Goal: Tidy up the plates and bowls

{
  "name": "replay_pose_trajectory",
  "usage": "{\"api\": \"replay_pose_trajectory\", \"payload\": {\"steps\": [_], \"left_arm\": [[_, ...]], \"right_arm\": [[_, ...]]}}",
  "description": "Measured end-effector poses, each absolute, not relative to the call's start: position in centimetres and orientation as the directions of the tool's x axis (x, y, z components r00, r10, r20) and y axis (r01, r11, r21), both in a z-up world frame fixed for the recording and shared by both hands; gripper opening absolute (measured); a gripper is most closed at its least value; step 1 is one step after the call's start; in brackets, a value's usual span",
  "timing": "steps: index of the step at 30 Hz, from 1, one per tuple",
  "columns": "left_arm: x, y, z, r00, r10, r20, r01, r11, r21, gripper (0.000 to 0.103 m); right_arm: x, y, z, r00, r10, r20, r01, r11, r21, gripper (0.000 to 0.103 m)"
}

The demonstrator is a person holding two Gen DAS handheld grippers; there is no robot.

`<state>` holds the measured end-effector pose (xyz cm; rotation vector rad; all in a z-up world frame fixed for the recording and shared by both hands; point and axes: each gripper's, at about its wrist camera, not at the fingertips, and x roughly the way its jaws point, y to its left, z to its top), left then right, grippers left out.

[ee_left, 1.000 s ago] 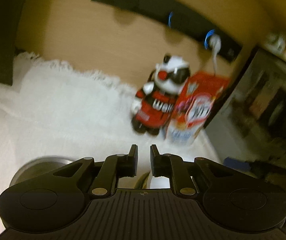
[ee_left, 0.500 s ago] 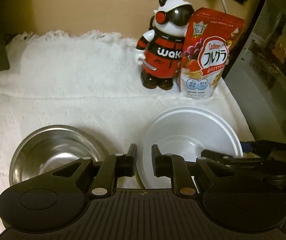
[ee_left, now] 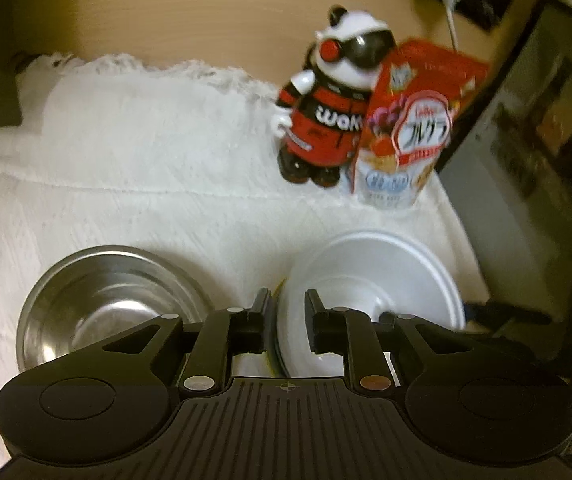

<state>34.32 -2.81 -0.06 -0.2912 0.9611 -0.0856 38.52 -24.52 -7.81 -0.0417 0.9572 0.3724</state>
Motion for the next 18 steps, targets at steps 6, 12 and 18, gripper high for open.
{"api": "replay_pose_trajectory", "payload": {"steps": [6,12,18], "left_arm": [[34.3,-3.3,-0.9,0.506,-0.226,-0.833,-0.021,0.961,-0.274,0.02],[34.6,-4.5,-2.9,0.459,-0.18,-0.87,-0.02,0.977,-0.212,0.03],[35.6,-4.1,-4.4,0.421,-0.183,-0.888,-0.047,0.974,-0.223,0.039]], "right_arm": [[38.7,-24.4,-7.9,0.515,0.276,-0.812,-0.321,0.94,0.116,0.068],[38.2,-24.2,-7.7,0.51,0.276,-0.815,-0.351,0.931,0.095,0.068],[38.1,-24.4,-7.8,0.499,0.284,-0.819,-0.342,0.933,0.115,0.068]]}}
